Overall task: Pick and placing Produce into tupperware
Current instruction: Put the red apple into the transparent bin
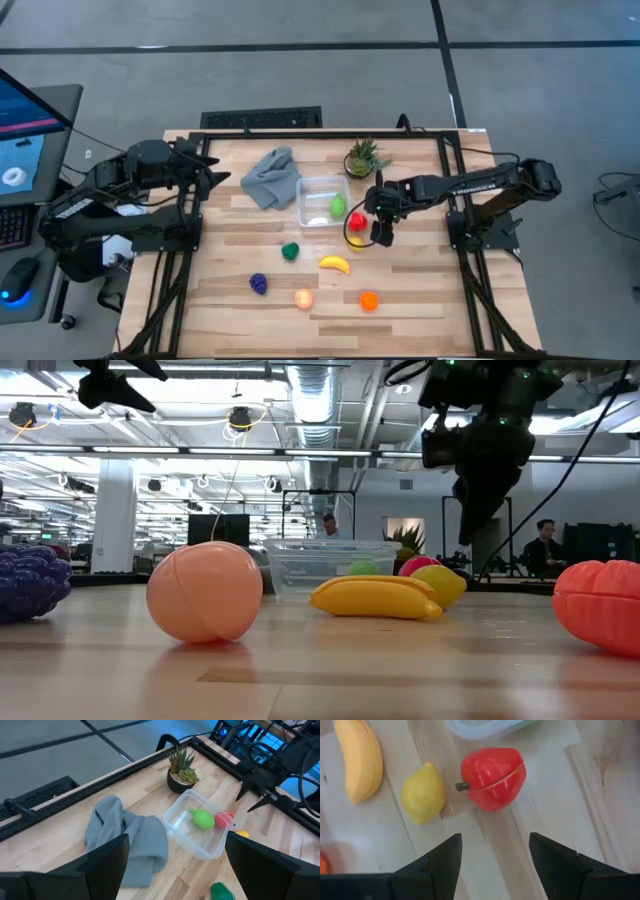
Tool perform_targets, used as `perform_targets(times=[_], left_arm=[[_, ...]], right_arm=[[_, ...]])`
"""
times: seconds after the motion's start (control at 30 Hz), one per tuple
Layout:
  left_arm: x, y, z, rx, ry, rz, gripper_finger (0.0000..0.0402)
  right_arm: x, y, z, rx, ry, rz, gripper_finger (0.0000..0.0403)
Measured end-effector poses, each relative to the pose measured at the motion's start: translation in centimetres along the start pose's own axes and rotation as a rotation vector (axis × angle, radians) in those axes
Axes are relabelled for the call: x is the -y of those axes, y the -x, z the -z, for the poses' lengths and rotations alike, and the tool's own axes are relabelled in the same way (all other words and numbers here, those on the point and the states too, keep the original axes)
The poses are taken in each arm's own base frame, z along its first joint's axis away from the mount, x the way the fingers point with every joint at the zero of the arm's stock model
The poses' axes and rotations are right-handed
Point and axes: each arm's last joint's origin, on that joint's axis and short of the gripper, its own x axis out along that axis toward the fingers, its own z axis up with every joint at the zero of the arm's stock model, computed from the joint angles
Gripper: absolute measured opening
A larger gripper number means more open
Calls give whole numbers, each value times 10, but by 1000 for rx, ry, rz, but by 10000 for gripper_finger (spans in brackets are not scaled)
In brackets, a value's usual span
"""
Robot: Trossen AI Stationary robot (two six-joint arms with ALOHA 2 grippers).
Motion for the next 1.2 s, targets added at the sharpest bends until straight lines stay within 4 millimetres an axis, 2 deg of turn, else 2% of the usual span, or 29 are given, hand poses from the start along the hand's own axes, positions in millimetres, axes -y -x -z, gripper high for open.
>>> perform_targets(times=[0.27,0.43,0.7,0.9,1.2], left_arm=[[0,0,0,2,11,-4,317],[0,0,0,2,20,-4,317],[0,0,0,5,21,-13,317],[0,0,0,6,32,-13,317],[-1,0,2,-14,34,-24,317]], right_arm=[[15,0,-4,-7,-126,-26,269],[19,0,-5,-6,-155,-21,316],[18,0,-10,46,-106,-31,394],[16,1,-19,135,-148,-57,392],[15,0,-20,146,-248,-78,398]])
